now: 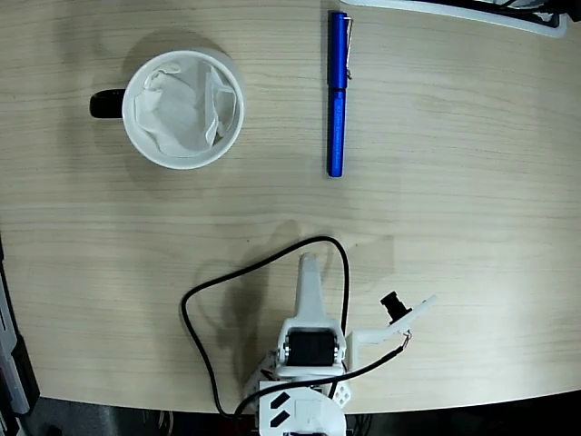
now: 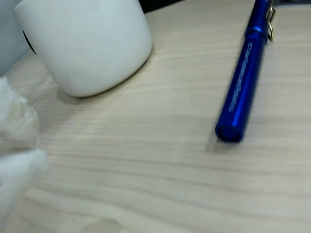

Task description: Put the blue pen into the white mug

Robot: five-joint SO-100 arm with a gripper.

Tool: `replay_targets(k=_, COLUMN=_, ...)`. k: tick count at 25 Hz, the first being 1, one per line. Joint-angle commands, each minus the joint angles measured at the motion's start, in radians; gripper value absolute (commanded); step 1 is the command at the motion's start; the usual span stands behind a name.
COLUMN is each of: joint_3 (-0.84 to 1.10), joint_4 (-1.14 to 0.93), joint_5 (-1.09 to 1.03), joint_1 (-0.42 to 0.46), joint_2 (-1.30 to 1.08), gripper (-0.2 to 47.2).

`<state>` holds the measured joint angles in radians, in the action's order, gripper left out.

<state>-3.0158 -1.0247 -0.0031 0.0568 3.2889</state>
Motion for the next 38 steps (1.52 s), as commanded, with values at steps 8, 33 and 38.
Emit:
replay_targets(k=8, joint_3=0.281, joint_4=-0.018, joint_5=-0.058, joint_1=-0.048, joint_2=-0.229, gripper=0.0)
replay_targets(k=33, joint_3=1.106, joint_4=-0.141, joint_5=-1.0, joint_1=-0.17, joint_2=-1.161, gripper=0.0)
replay_targets(k=38, joint_3=1.35, joint_4=-0.16, joint_5=-1.062, joint_1=-0.207, joint_2=-1.422, gripper=0.0)
